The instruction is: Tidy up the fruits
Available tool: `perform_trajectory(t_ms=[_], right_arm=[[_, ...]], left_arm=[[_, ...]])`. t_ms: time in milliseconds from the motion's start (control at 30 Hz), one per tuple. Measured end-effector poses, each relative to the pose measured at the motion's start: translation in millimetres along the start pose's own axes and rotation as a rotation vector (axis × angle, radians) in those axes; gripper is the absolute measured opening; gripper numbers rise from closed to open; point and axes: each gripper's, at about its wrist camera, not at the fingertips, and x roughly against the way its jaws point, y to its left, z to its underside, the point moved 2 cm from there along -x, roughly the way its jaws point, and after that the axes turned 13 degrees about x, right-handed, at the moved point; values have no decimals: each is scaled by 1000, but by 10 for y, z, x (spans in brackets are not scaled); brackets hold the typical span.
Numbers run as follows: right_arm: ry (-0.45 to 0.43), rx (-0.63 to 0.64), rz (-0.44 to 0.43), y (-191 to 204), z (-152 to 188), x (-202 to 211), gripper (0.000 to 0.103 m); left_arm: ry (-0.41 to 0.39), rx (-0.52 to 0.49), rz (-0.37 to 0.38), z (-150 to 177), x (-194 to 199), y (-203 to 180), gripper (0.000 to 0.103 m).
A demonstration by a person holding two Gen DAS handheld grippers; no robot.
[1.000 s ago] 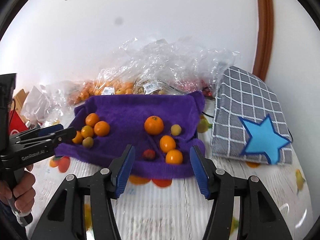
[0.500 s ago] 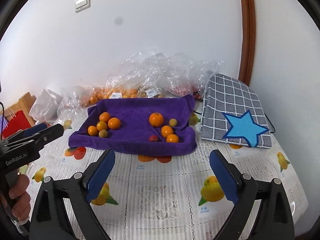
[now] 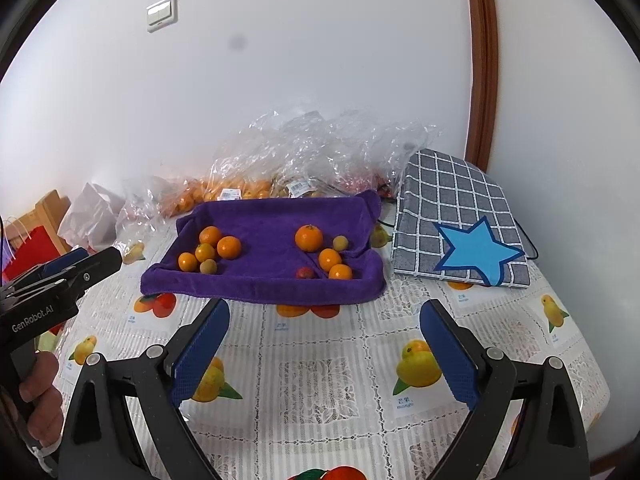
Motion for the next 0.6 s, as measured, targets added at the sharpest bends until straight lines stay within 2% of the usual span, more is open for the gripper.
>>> perform_trajectory(t_ms=[600], right_arm=[[0,-29,14,-67,13,58,95]], left_arm=[[-8,-1,-2,-22,46,12,77]])
